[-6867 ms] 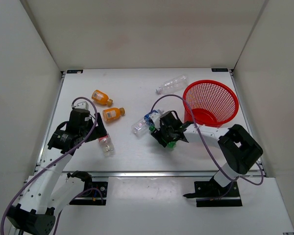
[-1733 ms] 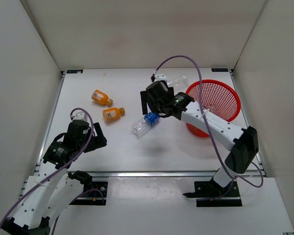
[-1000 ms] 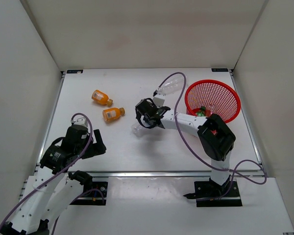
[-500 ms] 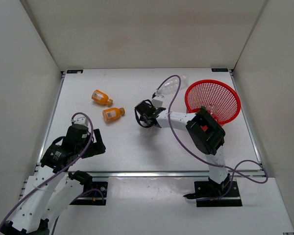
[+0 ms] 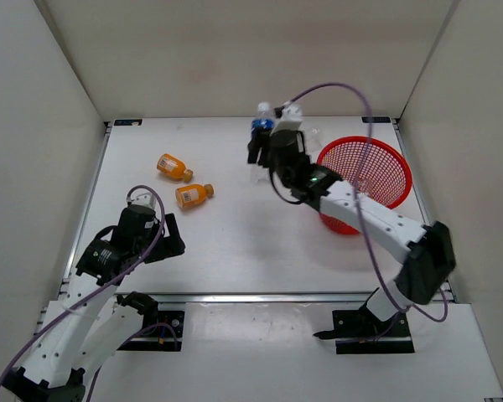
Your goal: Put the plastic bottles in the bin
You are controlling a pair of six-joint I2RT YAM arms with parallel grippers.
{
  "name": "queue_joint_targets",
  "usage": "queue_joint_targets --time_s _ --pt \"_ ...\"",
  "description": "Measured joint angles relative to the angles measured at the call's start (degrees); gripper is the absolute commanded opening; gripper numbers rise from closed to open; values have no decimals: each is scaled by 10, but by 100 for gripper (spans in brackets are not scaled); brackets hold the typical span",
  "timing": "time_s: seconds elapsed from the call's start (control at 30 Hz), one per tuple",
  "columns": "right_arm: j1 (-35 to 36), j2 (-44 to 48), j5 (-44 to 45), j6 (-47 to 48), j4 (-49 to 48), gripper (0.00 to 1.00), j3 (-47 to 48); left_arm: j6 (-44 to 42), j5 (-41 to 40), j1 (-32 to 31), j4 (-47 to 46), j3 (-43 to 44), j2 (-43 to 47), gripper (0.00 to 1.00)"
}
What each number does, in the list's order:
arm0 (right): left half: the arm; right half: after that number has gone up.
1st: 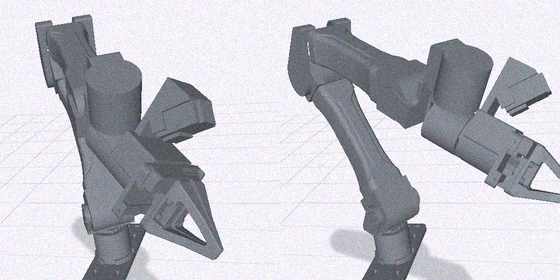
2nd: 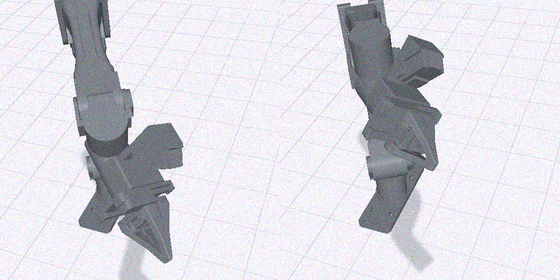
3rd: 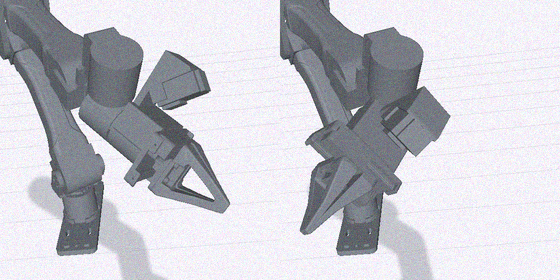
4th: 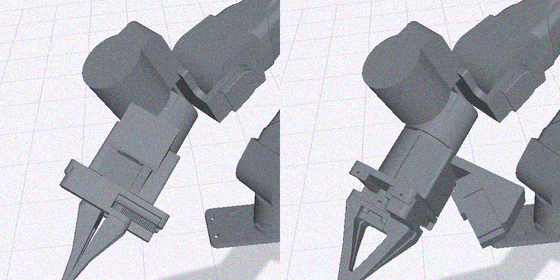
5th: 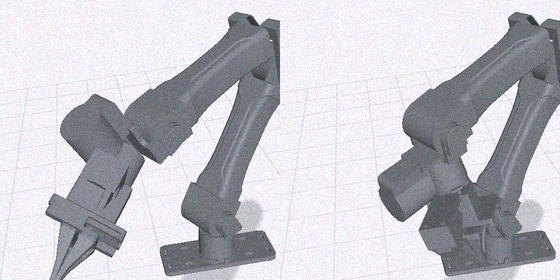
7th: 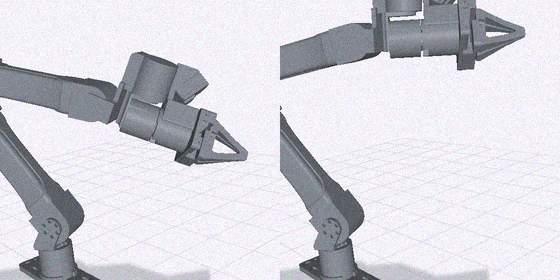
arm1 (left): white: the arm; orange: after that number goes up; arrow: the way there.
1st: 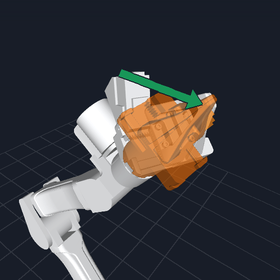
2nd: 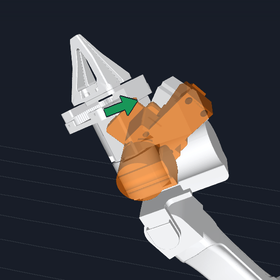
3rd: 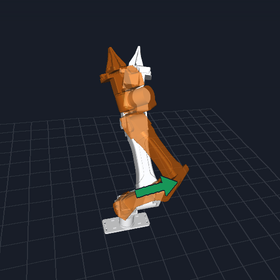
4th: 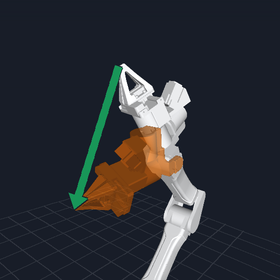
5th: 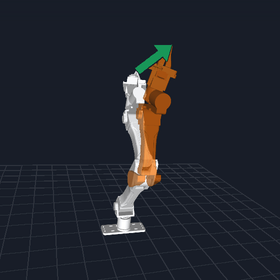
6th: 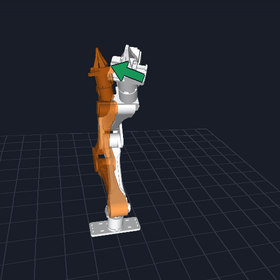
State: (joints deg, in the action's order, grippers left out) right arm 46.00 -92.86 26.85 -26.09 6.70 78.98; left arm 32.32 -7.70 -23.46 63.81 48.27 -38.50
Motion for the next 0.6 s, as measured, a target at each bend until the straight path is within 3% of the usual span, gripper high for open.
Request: queue_joint_targets --time_s 0.23,0.4,0.47,0.5,0.53,0.57,0.6 --pt "-133 173 -16 165 -14 40 10 -10 10 11 -46 0 -24 99" --pt "-258 262 -67 213 -30 39 -134 -14 24 15 -81 0 -49 99" --pt "-308 268 -94 214 -20 44 -181 -14 29 16 -91 0 -58 99" --pt "-329 267 -105 214 -9 53 -198 -14 32 16 -96 -1 -61 99" --pt "-346 265 -116 216 7 73 -209 -14 35 16 -102 -2 -62 99" --pt "-357 263 -125 216 21 79 -216 -14 38 16 -107 -4 -62 99" --pt "-362 263 -129 220 33 93 -219 -13 40 16 -112 -6 -61 98"
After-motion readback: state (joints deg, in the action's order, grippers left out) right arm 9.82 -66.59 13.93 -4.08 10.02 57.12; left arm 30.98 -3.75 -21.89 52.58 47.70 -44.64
